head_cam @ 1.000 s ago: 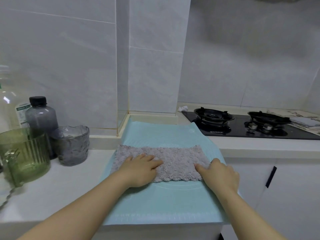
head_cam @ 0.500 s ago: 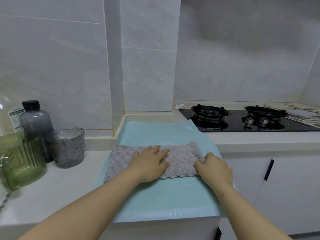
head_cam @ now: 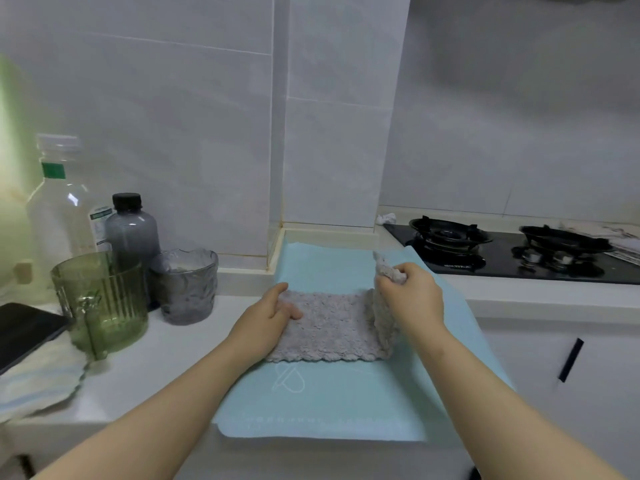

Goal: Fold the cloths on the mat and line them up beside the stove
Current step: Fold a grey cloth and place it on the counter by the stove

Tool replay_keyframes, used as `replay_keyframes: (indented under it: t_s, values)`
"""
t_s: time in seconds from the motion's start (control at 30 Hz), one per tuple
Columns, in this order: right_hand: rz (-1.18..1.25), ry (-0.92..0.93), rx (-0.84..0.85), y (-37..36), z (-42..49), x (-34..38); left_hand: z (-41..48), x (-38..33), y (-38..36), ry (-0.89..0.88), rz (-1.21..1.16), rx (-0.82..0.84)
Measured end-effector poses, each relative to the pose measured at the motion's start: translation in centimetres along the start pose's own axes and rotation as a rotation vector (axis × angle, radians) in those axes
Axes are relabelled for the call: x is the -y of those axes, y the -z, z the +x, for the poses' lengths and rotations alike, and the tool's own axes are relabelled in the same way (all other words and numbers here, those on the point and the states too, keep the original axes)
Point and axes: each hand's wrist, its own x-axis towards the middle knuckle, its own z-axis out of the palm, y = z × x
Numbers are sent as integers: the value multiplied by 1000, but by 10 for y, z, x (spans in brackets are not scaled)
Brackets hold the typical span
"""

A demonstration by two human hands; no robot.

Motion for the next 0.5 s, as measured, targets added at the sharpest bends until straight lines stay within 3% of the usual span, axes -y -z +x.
replay_keyframes:
  t_s: [0.17,0.33,0.5]
  values:
    - [52,75,123,-40,-18,40,7,3,5,95,-401,-138]
    - [-160,270,268,-70,-45,46,7,1,7,92,-505,-196]
    - [-188,291,492,-72,-55,36,5,0,10,111,-493,-125]
